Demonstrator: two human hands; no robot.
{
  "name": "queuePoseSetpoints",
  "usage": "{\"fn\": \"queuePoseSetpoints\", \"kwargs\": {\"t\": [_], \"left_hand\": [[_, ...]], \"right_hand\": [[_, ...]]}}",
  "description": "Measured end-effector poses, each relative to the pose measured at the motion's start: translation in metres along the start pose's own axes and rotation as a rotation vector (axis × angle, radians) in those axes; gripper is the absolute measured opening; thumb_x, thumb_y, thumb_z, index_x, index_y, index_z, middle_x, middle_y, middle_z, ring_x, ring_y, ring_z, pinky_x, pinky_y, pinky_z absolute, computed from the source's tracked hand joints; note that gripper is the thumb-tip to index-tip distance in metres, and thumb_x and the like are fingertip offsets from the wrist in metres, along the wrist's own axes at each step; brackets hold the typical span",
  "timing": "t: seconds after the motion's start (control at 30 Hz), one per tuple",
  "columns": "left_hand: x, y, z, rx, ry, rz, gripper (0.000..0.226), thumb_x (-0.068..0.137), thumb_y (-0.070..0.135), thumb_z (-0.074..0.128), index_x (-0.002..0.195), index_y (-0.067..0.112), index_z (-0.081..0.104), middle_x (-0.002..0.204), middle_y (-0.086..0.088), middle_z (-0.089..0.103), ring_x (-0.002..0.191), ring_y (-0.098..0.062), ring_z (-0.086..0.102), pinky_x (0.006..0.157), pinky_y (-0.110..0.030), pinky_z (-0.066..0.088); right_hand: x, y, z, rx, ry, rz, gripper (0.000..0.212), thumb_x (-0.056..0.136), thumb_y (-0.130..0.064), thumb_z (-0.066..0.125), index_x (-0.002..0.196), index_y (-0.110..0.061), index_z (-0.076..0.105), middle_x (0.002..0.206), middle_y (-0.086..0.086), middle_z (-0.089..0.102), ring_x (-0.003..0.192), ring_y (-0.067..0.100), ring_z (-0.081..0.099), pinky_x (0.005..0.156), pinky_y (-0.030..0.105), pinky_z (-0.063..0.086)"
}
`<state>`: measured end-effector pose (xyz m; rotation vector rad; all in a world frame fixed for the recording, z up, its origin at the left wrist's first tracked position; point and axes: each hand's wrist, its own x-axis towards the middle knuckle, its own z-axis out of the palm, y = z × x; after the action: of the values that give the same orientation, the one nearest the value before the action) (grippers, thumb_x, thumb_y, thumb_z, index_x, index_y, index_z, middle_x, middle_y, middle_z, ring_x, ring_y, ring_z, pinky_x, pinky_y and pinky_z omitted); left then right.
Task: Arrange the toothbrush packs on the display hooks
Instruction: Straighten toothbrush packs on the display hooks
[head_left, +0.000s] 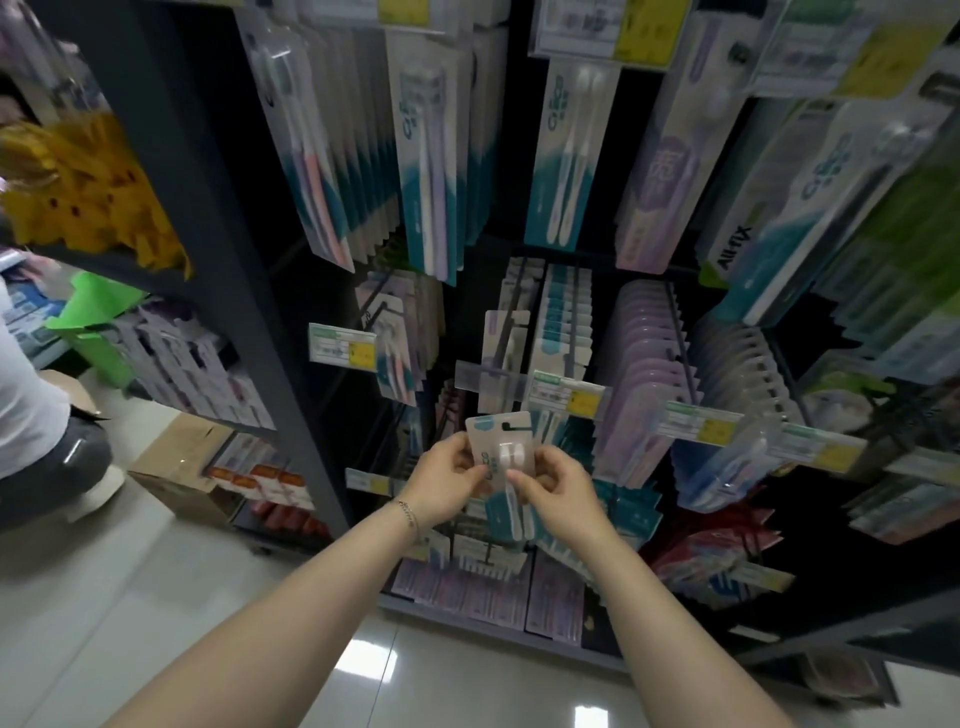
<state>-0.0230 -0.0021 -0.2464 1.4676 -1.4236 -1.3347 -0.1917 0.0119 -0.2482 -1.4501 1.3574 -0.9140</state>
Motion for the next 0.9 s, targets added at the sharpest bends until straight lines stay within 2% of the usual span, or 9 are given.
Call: {"fn": "queuePoseSetpoints", "kwargs": {"t": [0.1, 0.2, 0.3, 0.4, 0.47, 0.53, 0.63, 0.77, 0.9], "left_hand": [[0.014, -0.006, 0.002, 0.031, -0.034, -0.064, 0.025, 0.09, 0.006, 0.059, 0.102, 0.029, 0.059, 0.091, -0.007, 0.072, 0.082, -0.021, 0.072, 0.087, -0.044, 0.056], [0.027, -0.002, 0.007, 0.009, -0.049, -0.098, 0.02, 0.095, 0.007, 0.054, 0.098, 0.027, 0.057, 0.086, -0.01, 0.072, 0.079, -0.025, 0.071, 0.089, -0.047, 0.054], [0.04, 0.01, 0.012, -0.112, -0.042, -0.096, 0.016, 0.097, 0.002, 0.048, 0.091, 0.015, 0.056, 0.083, -0.009, 0.066, 0.072, -0.02, 0.067, 0.086, -0.046, 0.053], [0.053, 0.016, 0.018, -0.141, -0.023, -0.054, 0.012, 0.098, 0.003, 0.047, 0.099, 0.006, 0.058, 0.089, -0.013, 0.067, 0.077, -0.025, 0.068, 0.085, -0.044, 0.056], [0.058, 0.018, 0.024, -0.161, -0.024, -0.041, 0.013, 0.099, 0.004, 0.047, 0.106, 0.002, 0.057, 0.088, -0.013, 0.067, 0.074, -0.022, 0.068, 0.08, -0.037, 0.058], [0.061, 0.02, 0.028, -0.168, -0.023, -0.022, 0.013, 0.099, 0.006, 0.047, 0.105, 0.004, 0.058, 0.084, -0.011, 0.067, 0.068, -0.017, 0.068, 0.072, -0.028, 0.057], [0.064, 0.022, 0.032, -0.168, -0.029, 0.014, 0.015, 0.099, 0.007, 0.046, 0.1, 0.013, 0.059, 0.082, -0.009, 0.066, 0.067, -0.016, 0.066, 0.067, -0.023, 0.056], [0.067, 0.022, 0.033, -0.171, -0.029, 0.014, 0.018, 0.099, 0.006, 0.046, 0.1, 0.017, 0.06, 0.087, -0.01, 0.066, 0.069, -0.018, 0.064, 0.067, -0.021, 0.056], [0.075, 0.019, 0.033, -0.171, -0.014, -0.01, 0.019, 0.099, 0.005, 0.046, 0.111, 0.007, 0.06, 0.09, -0.01, 0.068, 0.066, -0.013, 0.066, 0.075, -0.03, 0.056]], "right_hand": [[0.014, 0.008, -0.002, -0.114, 0.035, 0.021, 0.01, 0.087, -0.032, 0.069, 0.094, -0.033, 0.062, 0.091, 0.001, 0.071, 0.081, 0.027, 0.066, 0.074, 0.044, 0.055], [0.026, 0.012, -0.008, -0.158, 0.078, 0.045, 0.019, 0.086, -0.038, 0.068, 0.098, -0.024, 0.064, 0.088, 0.002, 0.069, 0.08, 0.023, 0.065, 0.075, 0.043, 0.054], [0.038, 0.01, -0.015, -0.139, 0.155, 0.087, 0.03, 0.086, -0.042, 0.067, 0.1, -0.016, 0.063, 0.075, 0.0, 0.063, 0.065, 0.014, 0.058, 0.061, 0.031, 0.046], [0.043, 0.006, -0.022, -0.061, 0.208, 0.093, 0.03, 0.087, -0.039, 0.067, 0.109, -0.018, 0.065, 0.057, -0.017, 0.055, 0.054, -0.004, 0.052, 0.054, 0.011, 0.037], [0.043, 0.004, -0.027, 0.005, 0.216, 0.053, 0.028, 0.087, -0.034, 0.069, 0.112, -0.02, 0.065, 0.07, -0.019, 0.062, 0.063, -0.009, 0.057, 0.062, 0.008, 0.041], [0.043, 0.005, -0.031, 0.083, 0.226, 0.053, 0.028, 0.087, -0.033, 0.07, 0.112, -0.022, 0.064, 0.089, -0.008, 0.071, 0.071, -0.004, 0.061, 0.072, 0.018, 0.048], [0.043, 0.007, -0.035, 0.062, 0.22, 0.057, 0.026, 0.087, -0.033, 0.069, 0.107, -0.019, 0.063, 0.092, 0.013, 0.07, 0.058, -0.001, 0.049, 0.066, 0.025, 0.046], [0.045, 0.006, -0.037, 0.091, 0.217, 0.042, 0.019, 0.089, -0.024, 0.068, 0.108, -0.02, 0.063, 0.092, -0.002, 0.072, 0.063, -0.006, 0.055, 0.069, 0.022, 0.045], [0.05, 0.006, -0.039, 0.074, 0.22, 0.058, 0.018, 0.091, -0.012, 0.064, 0.107, -0.02, 0.061, 0.089, -0.007, 0.072, 0.074, -0.004, 0.062, 0.076, 0.021, 0.05]]}}
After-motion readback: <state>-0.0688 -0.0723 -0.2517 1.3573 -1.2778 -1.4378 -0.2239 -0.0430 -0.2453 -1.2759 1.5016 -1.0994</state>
